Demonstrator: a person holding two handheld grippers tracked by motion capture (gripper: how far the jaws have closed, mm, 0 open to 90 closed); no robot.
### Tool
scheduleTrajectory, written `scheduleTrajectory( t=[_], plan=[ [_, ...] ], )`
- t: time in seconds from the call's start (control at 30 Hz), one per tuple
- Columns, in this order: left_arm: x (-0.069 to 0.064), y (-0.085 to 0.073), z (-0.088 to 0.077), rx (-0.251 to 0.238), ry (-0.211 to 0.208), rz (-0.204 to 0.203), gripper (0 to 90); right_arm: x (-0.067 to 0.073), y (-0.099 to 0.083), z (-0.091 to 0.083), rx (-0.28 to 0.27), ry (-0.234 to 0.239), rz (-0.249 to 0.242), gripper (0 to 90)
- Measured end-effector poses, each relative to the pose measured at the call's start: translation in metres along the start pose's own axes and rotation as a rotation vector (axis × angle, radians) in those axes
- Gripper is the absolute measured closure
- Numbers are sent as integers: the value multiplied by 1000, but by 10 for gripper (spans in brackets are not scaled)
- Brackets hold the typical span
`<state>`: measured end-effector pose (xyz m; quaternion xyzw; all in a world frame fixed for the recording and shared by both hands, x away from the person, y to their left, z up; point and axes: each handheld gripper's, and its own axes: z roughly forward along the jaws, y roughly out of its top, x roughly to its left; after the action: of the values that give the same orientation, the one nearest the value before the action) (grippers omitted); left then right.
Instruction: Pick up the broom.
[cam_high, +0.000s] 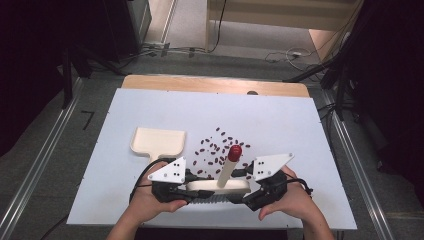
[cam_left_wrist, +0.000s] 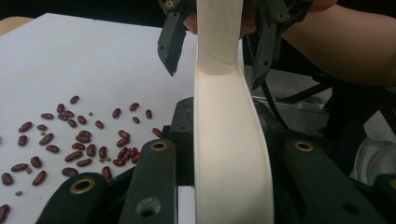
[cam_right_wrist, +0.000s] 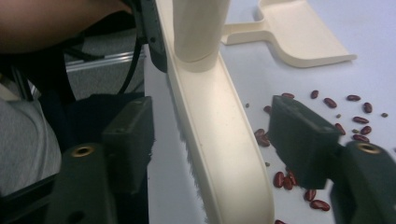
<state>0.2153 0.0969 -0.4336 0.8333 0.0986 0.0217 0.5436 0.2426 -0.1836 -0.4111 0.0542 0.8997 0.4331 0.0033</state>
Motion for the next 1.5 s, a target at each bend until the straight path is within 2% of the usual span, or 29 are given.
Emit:
scheduleTrajectory(
  t=[0.2, 0.33, 0.5, 0.63, 0.67, 0.87, 0.93, 1.07, 1.17, 1.27, 1.33, 1.37, 1.43, 1.5],
  plan=[
    [0, -1, 0, 0, -47, 7, 672, 1, 0, 8, 36, 62, -14, 395],
    [-1, -2, 2, 9, -57, 8, 672, 0, -2, 12, 40, 105, -9, 463],
    [0, -3, 3, 20, -70, 4, 672, 2, -2, 16, 60, 121, -17, 526],
    [1, -4, 4, 30, -75, 0, 672, 2, -2, 18, 61, 124, -24, 621],
    [1, -5, 4, 33, -80, -2, 672, 1, -3, 19, 61, 124, -40, 629],
    [3, -7, 5, 44, -103, -9, 672, 0, -5, 23, 79, 163, -19, 644],
    [4, -8, 4, 42, -108, -11, 671, 0, -4, 24, 81, 167, -26, 646],
    [6, -11, 3, 39, -120, -23, 671, 0, -3, 26, 85, 158, -17, 648],
    [10, -14, 0, 11, -135, -49, 666, 2, -1, 27, 85, 150, 0, 650],
    [15, -16, -2, -1, -128, -80, 648, 2, 1, 28, 79, 134, 33, 651],
    [16, -16, -3, -3, -118, -86, 627, 2, 2, 30, 76, 122, 48, 652],
    [16, -17, -3, -5, -101, -92, 618, 3, 2, 31, 78, 118, 50, 652],
    [17, -17, -5, -19, -51, -115, 541, 2, 3, 29, 75, 96, 55, 652],
    [19, -18, -7, -30, -20, -126, 462, 1, 1, 26, 68, 85, 68, 652]
  ],
)
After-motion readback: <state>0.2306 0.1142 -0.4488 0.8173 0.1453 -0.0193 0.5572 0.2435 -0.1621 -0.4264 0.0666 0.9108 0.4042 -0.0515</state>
